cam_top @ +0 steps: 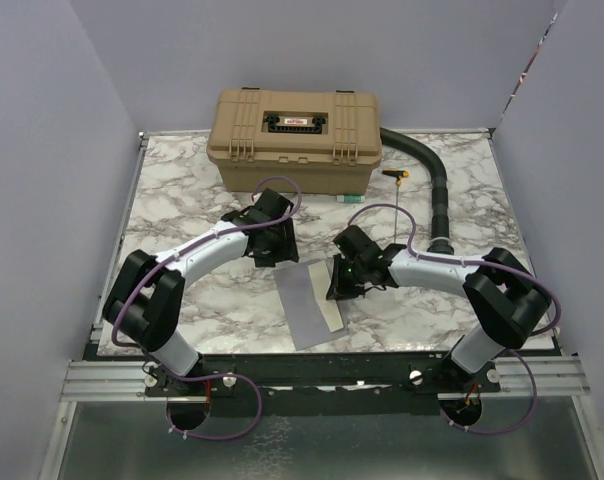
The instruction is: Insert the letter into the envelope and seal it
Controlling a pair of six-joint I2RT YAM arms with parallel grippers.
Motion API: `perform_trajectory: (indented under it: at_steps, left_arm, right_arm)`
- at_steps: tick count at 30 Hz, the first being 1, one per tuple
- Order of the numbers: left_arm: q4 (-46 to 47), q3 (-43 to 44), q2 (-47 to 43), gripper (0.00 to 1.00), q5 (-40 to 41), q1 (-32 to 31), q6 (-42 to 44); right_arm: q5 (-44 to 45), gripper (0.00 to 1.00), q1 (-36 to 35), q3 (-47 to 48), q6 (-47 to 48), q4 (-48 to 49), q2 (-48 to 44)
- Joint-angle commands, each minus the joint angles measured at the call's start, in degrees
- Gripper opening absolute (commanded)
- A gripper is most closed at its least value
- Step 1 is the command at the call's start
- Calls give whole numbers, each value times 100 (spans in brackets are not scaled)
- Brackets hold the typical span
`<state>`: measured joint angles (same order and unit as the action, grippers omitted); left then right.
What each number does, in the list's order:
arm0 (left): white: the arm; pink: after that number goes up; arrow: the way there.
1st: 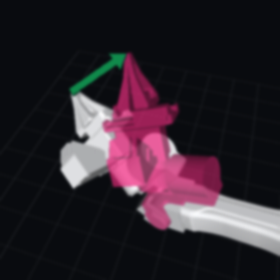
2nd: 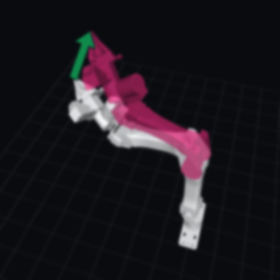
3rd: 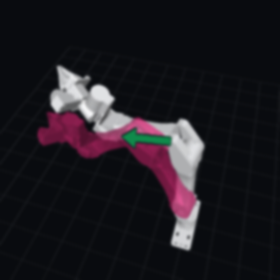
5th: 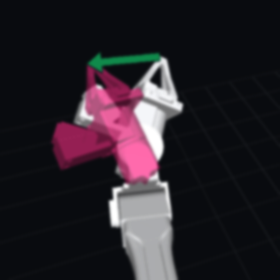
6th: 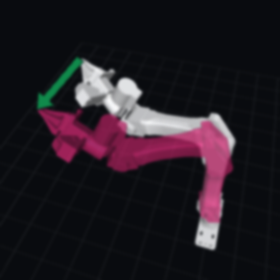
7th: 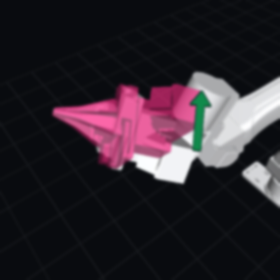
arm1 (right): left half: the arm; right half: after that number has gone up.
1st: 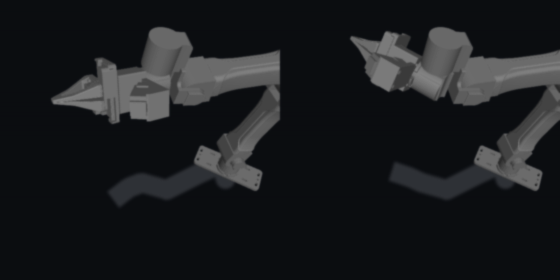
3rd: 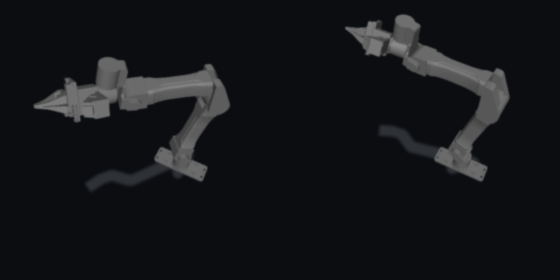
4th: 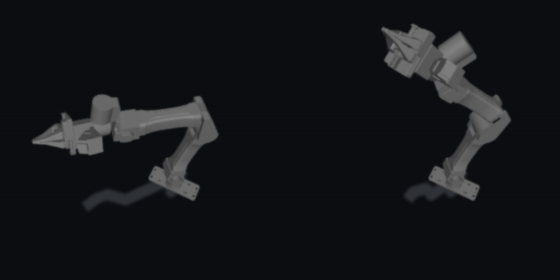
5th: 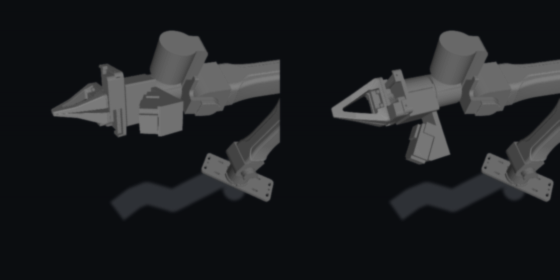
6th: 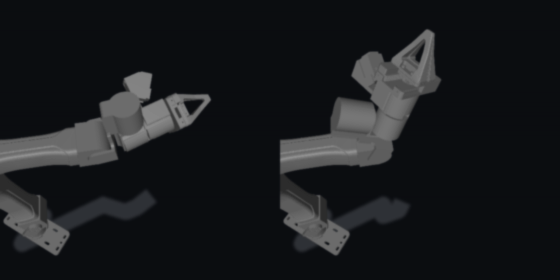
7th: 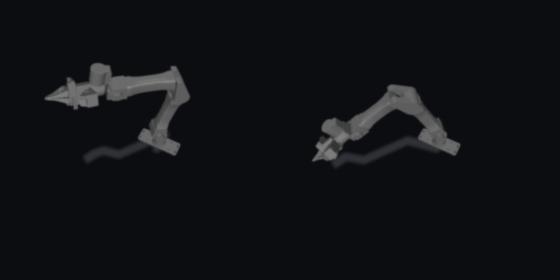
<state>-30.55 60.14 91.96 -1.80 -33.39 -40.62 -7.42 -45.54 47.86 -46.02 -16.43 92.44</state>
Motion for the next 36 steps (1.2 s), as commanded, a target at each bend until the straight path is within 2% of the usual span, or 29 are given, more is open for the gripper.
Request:
perform_trajectory:
  at_steps: [1,5,12,16,19,22,25,29,31,33,36]
  left_arm:
    - [-440,-268,-388,65,-84,4,130]
    - [-574,-695,-489,66,-200,3,27]
    - [-510,-1080,-405,67,-684,5,-42]
    - [-19,-1435,-356,67,-1170,-1,-239]
    - [750,-1723,-284,65,-1954,-1,-488]
    - [876,-1758,-307,63,-1983,-1,-564]
    - [691,-1759,-521,63,-1561,-1,-507]
    - [448,-1807,-670,64,-1078,21,-475]
    - [390,-1837,-673,64,-994,33,-480]
    - [379,-1879,-675,64,-968,47,-505]
    - [374,-1913,-691,64,-964,56,-534]
  right_arm:
    - [255,10,-16,165,-174,-50,6]
    - [115,1,-18,167,-313,143,129]
    - [131,1,-22,168,-638,335,236]
    - [-11,1,-33,176,-924,499,398]
    - [-169,0,-119,243,-1003,601,592]
    - [-231,1,-187,307,-948,613,647]
    - [15,7,-188,427,-910,195,494]
    - [486,29,-192,562,-866,-459,129]
    - [683,36,-192,594,-869,-674,-26]
    - [787,38,-185,573,-882,-765,-143]
    - [854,33,-192,565,-888,-836,-155]
